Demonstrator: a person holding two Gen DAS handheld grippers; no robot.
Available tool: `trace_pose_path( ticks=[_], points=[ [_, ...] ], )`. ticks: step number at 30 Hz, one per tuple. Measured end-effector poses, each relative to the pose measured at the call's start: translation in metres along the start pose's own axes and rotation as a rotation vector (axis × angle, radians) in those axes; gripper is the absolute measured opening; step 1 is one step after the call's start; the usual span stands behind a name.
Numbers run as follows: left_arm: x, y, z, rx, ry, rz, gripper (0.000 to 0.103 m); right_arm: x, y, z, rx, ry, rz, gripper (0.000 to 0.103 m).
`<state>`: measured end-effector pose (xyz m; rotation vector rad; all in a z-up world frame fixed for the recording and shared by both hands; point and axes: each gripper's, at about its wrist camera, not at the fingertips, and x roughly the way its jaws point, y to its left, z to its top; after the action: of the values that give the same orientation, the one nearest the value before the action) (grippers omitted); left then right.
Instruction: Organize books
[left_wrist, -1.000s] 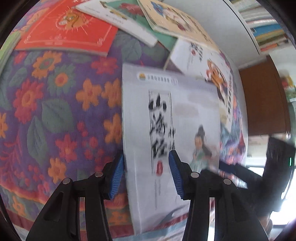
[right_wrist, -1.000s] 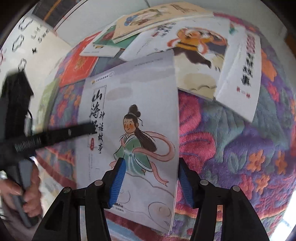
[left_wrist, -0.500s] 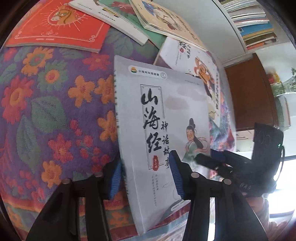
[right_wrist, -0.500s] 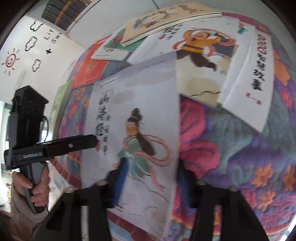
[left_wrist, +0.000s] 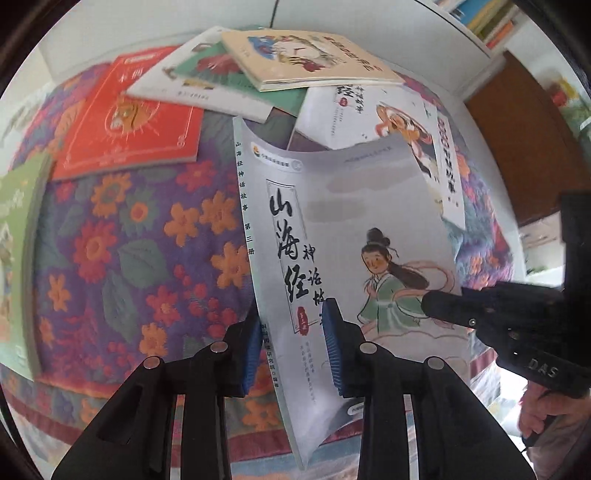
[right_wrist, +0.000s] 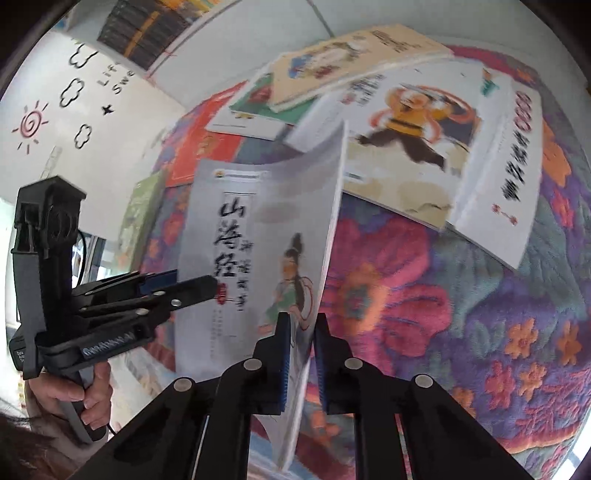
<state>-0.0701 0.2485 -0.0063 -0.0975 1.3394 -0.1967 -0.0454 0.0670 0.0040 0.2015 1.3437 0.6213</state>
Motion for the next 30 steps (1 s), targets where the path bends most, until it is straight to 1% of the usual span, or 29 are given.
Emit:
trace_pose_path(
  ticks=[3, 5, 13, 17, 22, 24, 30],
  points=[
    [-0.003, 0.000, 0.001, -0.005, 0.000, 0.008, 0.028, 0.001, 0.021, 0.002, -0.060, 0.001, -0.032, 0.012],
    [-0.007, 0.005, 0.001, -0.009, -0.007, 0.019, 0.028, 0.002, 0.032, 0.003, -0.079, 0.001, -0.034, 0.012],
    [-0.031, 0.038, -0.002, -0.024, -0.038, 0.002, 0.028, 0.009, 0.059, 0.007, -0.048, -0.010, 0.005, 0.012],
    [-0.044, 0.054, -0.001, -0.026, -0.060, 0.001, 0.028, 0.010, 0.080, 0.010, -0.054, -0.021, 0.004, 0.012],
    [-0.059, 0.084, -0.001, -0.048, -0.084, 0.004, 0.028, 0.012, 0.108, 0.017, -0.055, -0.044, 0.030, 0.012],
    [-0.067, 0.102, -0.002, -0.065, -0.097, 0.009, 0.028, 0.016, 0.120, 0.022, -0.058, -0.054, 0.037, 0.012],
    [-0.086, 0.150, -0.004, -0.116, -0.131, 0.018, 0.028, 0.035, 0.162, 0.037, -0.079, -0.062, 0.068, 0.012]
  ],
)
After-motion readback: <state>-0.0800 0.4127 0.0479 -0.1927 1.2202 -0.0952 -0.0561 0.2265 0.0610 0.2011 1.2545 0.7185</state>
